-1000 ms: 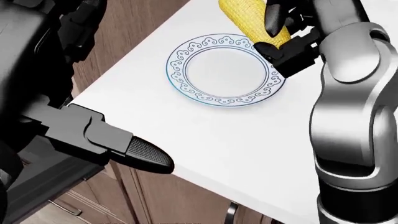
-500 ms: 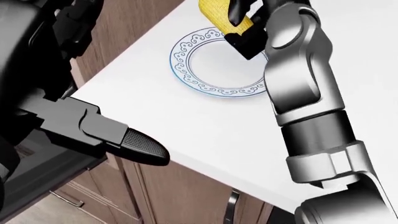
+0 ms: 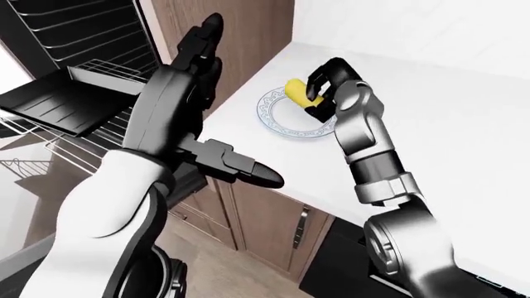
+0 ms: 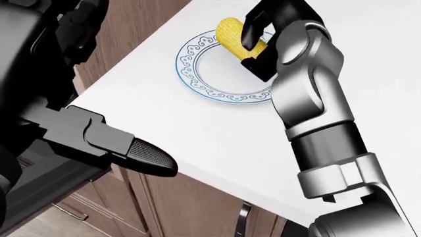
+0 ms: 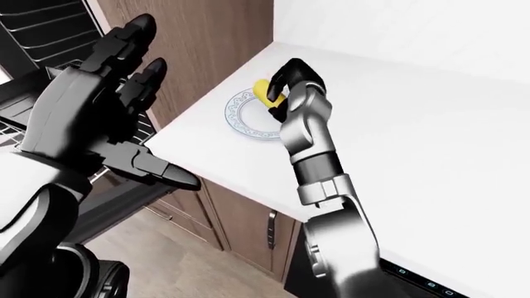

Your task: Pick the corn from the oven and place it on the plate on the counter.

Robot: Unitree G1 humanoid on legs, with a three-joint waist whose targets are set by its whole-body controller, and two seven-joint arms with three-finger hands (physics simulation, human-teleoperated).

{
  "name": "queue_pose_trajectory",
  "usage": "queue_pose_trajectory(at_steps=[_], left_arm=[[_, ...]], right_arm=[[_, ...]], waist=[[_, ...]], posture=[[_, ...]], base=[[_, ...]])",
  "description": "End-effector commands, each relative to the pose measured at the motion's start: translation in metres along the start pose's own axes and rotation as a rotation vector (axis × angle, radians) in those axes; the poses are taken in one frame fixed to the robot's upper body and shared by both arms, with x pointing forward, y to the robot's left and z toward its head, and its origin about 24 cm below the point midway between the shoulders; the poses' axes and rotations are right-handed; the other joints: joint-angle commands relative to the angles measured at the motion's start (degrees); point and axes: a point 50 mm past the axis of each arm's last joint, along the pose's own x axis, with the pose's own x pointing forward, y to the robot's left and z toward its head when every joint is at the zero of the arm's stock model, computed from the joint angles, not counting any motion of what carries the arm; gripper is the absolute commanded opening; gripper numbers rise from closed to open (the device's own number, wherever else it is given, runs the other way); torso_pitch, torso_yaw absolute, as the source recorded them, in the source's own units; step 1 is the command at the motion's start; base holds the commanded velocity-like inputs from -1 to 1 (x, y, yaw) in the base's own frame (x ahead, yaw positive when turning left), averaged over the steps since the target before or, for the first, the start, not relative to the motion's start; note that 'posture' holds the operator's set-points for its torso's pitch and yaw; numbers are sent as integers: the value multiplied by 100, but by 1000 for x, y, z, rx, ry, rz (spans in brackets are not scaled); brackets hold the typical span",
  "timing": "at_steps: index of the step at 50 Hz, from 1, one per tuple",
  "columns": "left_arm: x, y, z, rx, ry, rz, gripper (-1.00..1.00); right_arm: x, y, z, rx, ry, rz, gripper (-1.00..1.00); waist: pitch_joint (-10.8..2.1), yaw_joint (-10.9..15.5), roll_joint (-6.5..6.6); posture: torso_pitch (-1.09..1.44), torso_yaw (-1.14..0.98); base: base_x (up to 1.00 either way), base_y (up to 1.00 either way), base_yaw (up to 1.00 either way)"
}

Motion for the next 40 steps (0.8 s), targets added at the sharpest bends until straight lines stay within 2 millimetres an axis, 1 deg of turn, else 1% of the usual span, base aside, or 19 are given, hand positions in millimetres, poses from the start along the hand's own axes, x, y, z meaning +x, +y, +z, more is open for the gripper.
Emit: queue_pose_trajectory(at_steps=[1,14,15,17,21,22,24,25,27,29,30,34,39,40], left_arm=[[-1,4,10,12,-64,24,100],[-3,4,9,15,-62,25,100],[-3,4,10,15,-62,25,100],[-3,4,11,15,-62,26,100],[-3,4,11,18,-62,25,100],[-4,4,12,18,-63,25,100],[-3,5,12,19,-64,26,100],[-4,5,12,20,-64,26,100],[-4,5,13,20,-64,28,100],[-4,5,14,20,-66,27,100],[-4,6,14,21,-67,28,100],[-3,6,14,20,-68,27,100],[-3,6,15,20,-69,28,100],[-3,6,15,22,-69,27,100]], right_arm=[[-5,-21,21,0,-85,-90,-100],[-5,-15,22,-5,-96,-75,-100],[-6,-15,22,-6,-98,-71,-93],[-6,-14,21,-11,-97,-65,-87],[-6,-14,19,-23,-93,-56,-67],[-6,-14,19,-26,-93,-54,-58],[-8,-14,19,-31,-94,-51,-50],[-9,-14,19,-34,-97,-49,-40],[-11,-15,20,-39,-101,-46,-33],[-11,-15,20,-45,-102,-47,-21],[-11,-15,20,-47,-103,-47,-18],[-11,-14,19,-55,-103,-42,5],[-11,-12,18,-56,-106,-37,17],[-12,-12,18,-56,-105,-35,25]], waist=[[-182,1,-3],[-172,-3,1],[-172,-3,0],[-173,-3,-4],[-167,-6,-7],[-170,-6,-6],[-168,-4,-8],[-164,-4,-9],[-159,-5,-8],[-157,-8,-5],[-157,-9,-3],[-153,-11,-3],[-163,-14,-3],[-164,-14,-3]], posture=[[0,0],[0,0],[0,0],[0,0],[0,0],[0,0],[0,0],[0,0],[0,0],[0,0],[0,0],[0,0],[0,0],[0,0]], base=[[0,0,0],[0,0,0],[0,0,0],[0,0,0],[0,0,0],[0,0,0],[0,0,0],[0,0,0],[0,0,0],[0,0,0],[0,0,0],[0,0,0],[0,0,0],[0,0,0]])
